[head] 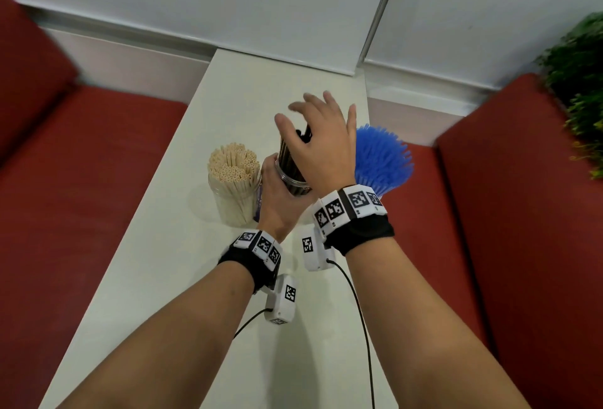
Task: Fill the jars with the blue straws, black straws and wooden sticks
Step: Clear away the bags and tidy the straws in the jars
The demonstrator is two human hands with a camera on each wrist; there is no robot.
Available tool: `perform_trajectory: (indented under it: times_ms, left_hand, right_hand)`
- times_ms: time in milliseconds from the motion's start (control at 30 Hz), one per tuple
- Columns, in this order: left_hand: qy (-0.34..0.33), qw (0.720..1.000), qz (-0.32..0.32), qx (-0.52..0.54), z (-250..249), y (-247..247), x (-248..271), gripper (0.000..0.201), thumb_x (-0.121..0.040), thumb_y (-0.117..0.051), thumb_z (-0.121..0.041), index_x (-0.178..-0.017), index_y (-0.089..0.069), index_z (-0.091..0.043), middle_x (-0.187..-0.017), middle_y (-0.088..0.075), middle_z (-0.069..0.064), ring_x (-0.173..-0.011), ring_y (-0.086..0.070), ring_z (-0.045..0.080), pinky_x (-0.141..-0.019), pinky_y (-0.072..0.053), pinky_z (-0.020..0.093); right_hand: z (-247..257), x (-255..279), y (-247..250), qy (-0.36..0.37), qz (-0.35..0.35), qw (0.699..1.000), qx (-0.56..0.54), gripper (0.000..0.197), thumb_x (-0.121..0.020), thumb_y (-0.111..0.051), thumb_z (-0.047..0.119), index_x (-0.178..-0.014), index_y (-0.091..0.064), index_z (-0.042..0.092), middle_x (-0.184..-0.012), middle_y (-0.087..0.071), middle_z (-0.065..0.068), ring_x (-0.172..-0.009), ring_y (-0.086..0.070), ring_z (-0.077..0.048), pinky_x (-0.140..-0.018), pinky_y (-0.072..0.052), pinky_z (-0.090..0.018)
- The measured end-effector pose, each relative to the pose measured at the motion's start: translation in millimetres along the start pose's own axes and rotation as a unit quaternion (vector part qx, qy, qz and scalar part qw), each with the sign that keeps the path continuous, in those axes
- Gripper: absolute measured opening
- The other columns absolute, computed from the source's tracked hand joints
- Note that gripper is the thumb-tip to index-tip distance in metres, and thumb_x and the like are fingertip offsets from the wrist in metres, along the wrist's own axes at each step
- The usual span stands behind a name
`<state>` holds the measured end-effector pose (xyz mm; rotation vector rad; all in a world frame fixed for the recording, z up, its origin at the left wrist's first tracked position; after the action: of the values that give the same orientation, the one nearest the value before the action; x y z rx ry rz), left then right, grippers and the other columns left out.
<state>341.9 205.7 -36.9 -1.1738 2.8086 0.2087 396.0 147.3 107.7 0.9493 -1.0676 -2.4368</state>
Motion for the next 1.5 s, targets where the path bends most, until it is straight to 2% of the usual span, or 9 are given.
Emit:
perform_trajectory:
  times_ms: [267,367,500,733,933,1167,1333,1433,1500]
  left_hand:
    - [-0.020,0.997,0.012,-0.076,-7,1,0,0.097,-0.066,-0.057,-0.082,-0.139,-0.035,-0.021,-0.133,-0.043,-0.011,-0.122,-0.044,-0.006,-0.101,-0.042,0.015]
    - [-0.031,0.996,0.042,-0.070,-9,-3,0,0.073,-0.083,-0.047,-0.063,-0.134,-0.040,-0.012,-0.132,-0.047,-0.003,-0.118,-0.047,0.004,-0.106,-0.042,0.036]
    - [-0.044,0.996,0.021,-0.080,-16,3,3,0.064,-0.083,-0.056,-0.050,-0.136,-0.034,-0.021,-0.126,-0.038,-0.019,-0.113,-0.038,-0.015,-0.097,-0.028,-0.001]
    - [0.015,0.999,0.048,-0.017,-5,1,3,0.066,-0.088,-0.067,-0.014,-0.141,-0.029,-0.008,-0.125,-0.048,-0.013,-0.115,-0.052,-0.010,-0.088,-0.044,0.006]
    - [-0.019,0.996,0.059,-0.063,-9,5,5,0.073,-0.081,-0.074,-0.016,-0.137,-0.029,-0.004,-0.129,-0.044,0.003,-0.113,-0.050,0.005,-0.092,-0.043,0.014]
    - [-0.003,0.998,0.063,-0.028,-5,5,-1,0.097,-0.062,-0.081,-0.053,-0.138,-0.030,-0.020,-0.125,-0.049,-0.006,-0.104,-0.050,-0.017,-0.075,-0.041,-0.001]
    - [0.009,0.995,0.068,-0.072,5,2,-7,0.088,-0.067,-0.077,-0.050,-0.137,-0.036,-0.015,-0.128,-0.051,0.000,-0.112,-0.054,0.001,-0.088,-0.046,0.011]
    - [0.013,0.994,0.078,-0.069,-2,2,-3,0.076,-0.084,-0.056,-0.055,-0.147,-0.031,-0.021,-0.145,-0.045,0.005,-0.131,-0.047,0.018,-0.111,-0.039,0.042]
    - [0.043,0.996,0.058,-0.058,-7,11,2,0.094,-0.074,-0.050,-0.072,-0.152,-0.020,-0.030,-0.154,-0.032,0.003,-0.136,-0.035,0.009,-0.116,-0.030,0.036]
  right_hand:
    - [-19,15,-46,-0.071,0.181,0.979,0.065,0.048,-0.106,-0.036,0.045,-0.149,-0.044,0.027,-0.163,-0.030,-0.005,-0.156,-0.006,-0.026,-0.125,-0.006,-0.052]
    - [-23,29,-68,0.013,0.231,0.953,0.194,0.056,-0.106,-0.026,0.049,-0.157,-0.026,0.027,-0.166,-0.020,-0.003,-0.156,-0.003,-0.028,-0.125,-0.006,-0.051]
    - [-31,24,-66,0.007,0.228,0.956,0.185,0.057,-0.107,-0.026,0.049,-0.158,-0.025,0.024,-0.166,-0.021,-0.004,-0.156,-0.007,-0.025,-0.126,-0.007,-0.048]
    - [-30,28,-65,-0.001,0.241,0.957,0.162,0.061,-0.101,-0.038,0.058,-0.155,-0.032,0.030,-0.165,-0.021,-0.005,-0.155,-0.005,-0.030,-0.125,-0.006,-0.055]
    - [-26,27,-56,-0.043,0.133,0.985,0.099,0.034,-0.101,-0.051,0.037,-0.129,-0.066,0.024,-0.127,-0.054,-0.006,-0.124,-0.045,-0.025,-0.109,-0.029,-0.041]
    - [-5,8,-16,-0.007,-0.002,1.000,0.002,0.023,-0.096,-0.059,0.028,-0.106,-0.074,0.015,-0.111,-0.058,-0.007,-0.103,-0.055,-0.024,-0.092,-0.047,-0.045]
    - [-8,18,-26,-0.023,0.067,0.995,0.073,0.048,-0.106,-0.040,0.038,-0.149,-0.044,0.017,-0.157,-0.038,-0.007,-0.151,-0.023,-0.024,-0.123,-0.017,-0.048]
    - [-22,43,-47,-0.025,0.205,0.966,0.157,0.053,-0.109,-0.029,0.039,-0.157,-0.026,0.015,-0.165,-0.023,-0.005,-0.156,-0.003,-0.023,-0.126,-0.004,-0.051]
    - [-25,50,-46,-0.035,0.196,0.970,0.137,0.059,-0.109,-0.028,0.042,-0.160,-0.018,0.014,-0.168,-0.015,-0.006,-0.156,0.004,-0.024,-0.126,0.002,-0.049]
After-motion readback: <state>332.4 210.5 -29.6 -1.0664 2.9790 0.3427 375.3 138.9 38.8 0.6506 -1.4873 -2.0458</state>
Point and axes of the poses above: each hand's wrist, its own x-axis away from the middle knuckle, its own y-axis out of the back of the hand, z = x × y, the point moved 5 cm from there along -x, towards the middle knuckle
